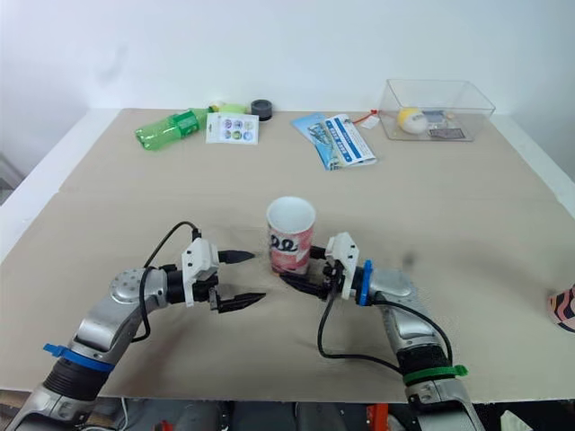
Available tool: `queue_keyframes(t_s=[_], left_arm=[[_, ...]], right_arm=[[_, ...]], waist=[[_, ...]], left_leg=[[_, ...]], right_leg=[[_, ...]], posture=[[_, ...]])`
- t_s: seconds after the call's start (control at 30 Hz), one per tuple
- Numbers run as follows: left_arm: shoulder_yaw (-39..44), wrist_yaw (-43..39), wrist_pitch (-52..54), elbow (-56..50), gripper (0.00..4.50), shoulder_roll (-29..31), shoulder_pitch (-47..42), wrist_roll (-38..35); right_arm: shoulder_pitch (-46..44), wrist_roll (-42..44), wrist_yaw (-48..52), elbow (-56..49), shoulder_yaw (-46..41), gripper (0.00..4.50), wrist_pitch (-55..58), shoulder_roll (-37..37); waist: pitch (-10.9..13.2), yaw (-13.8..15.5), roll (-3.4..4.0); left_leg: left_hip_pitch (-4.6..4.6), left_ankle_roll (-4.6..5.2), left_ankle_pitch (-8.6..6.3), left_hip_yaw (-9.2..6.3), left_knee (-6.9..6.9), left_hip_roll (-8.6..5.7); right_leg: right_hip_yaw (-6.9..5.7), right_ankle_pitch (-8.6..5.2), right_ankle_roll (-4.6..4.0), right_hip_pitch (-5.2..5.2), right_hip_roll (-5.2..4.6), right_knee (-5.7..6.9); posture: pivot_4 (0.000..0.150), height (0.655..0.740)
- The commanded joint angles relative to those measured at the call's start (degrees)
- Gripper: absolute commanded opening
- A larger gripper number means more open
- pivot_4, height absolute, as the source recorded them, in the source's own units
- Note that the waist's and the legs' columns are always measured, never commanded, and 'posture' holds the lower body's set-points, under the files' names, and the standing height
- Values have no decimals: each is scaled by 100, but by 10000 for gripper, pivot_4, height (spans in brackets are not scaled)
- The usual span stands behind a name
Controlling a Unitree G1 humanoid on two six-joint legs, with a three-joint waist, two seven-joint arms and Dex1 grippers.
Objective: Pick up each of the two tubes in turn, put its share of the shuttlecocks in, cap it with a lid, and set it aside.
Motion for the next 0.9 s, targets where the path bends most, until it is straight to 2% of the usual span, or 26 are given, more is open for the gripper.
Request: queue_keyframes(t_s=[0.03, 0.23, 0.4, 0.6, 0.83, 0.9], left_arm=[[-41, -57, -112, -47, 45000, -25, -103, -5], [-74, -145, -170, 114, 45000, -63, -256, 0], [-142, -261, -242, 263, 45000, -88, -380, 6], [-175, -324, -289, 404, 45000, -136, -530, 23], [-225, -342, -281, 365, 45000, -170, -509, 43], [-223, -350, -278, 373, 45000, -173, -510, 50]], right_arm=[[-14, 146, -975, -87, -771, 33611, 208, -87], [-14, -443, -3955, 175, -2143, 33611, 222, -21], [147, -643, -5183, 350, -2693, 33611, 303, -32], [435, -530, -5623, 264, -2897, 33611, 436, 38], [484, -218, -5566, 429, -2944, 33611, 636, 49], [526, -196, -5525, 419, -2907, 41686, 735, -7]], waist=[[2, -2, -1], [3, 1, 1], [4, -3, 3], [4, -17, 4], [3, -16, 2], [3, -16, 2]], left_leg=[[0, 0, 0, 1, 0, 0], [-7, 0, 0, 0, -2, 0], [-10, 0, -1, 0, -8, -5], [-3, 1, 0, 0, -12, -4], [-2, 2, 0, -1, -10, -4], [-2, 2, 0, -1, -10, -4]], right_leg=[[1, 0, 0, -1, 0, 0], [1, -4, 0, -7, 0, 0], [6, -13, 3, -8, 0, -1], [7, -12, 2, -4, 2, 0], [7, -12, 2, 1, 1, 0], [6, -12, 2, 1, 1, 0]], posture=[[1500, 7400], [1500, 7400], [1500, 7400], [1500, 7400], [1500, 7400], [1500, 7400]])
